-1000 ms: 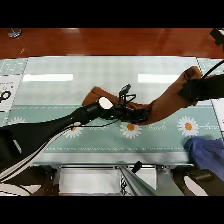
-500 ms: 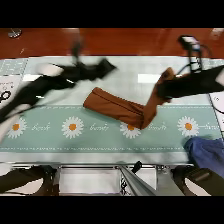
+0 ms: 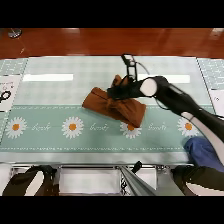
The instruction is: Fold the shirts.
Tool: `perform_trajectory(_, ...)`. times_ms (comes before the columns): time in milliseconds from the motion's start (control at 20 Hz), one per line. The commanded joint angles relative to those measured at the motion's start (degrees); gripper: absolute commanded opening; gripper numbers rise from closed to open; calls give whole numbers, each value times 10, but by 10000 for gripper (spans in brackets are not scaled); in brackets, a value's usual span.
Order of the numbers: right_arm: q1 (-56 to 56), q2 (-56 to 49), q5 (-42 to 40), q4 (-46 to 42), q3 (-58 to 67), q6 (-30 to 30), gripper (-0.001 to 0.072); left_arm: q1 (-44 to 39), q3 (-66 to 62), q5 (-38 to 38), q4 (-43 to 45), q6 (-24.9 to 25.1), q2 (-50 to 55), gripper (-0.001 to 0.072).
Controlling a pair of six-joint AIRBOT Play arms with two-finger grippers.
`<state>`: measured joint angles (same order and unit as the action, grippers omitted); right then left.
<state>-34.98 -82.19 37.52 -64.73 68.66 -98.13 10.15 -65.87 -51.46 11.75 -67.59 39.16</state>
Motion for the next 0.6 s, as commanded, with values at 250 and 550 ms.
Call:
perform_trajectory(250, -30, -52, -113, 133, 0, 29, 459, 29, 4, -71, 160, -112, -92, 18)
perform_trajectory(550, 56, 23, 30, 49, 0, 28, 442, 29, 5, -71, 211, -111, -75, 18)
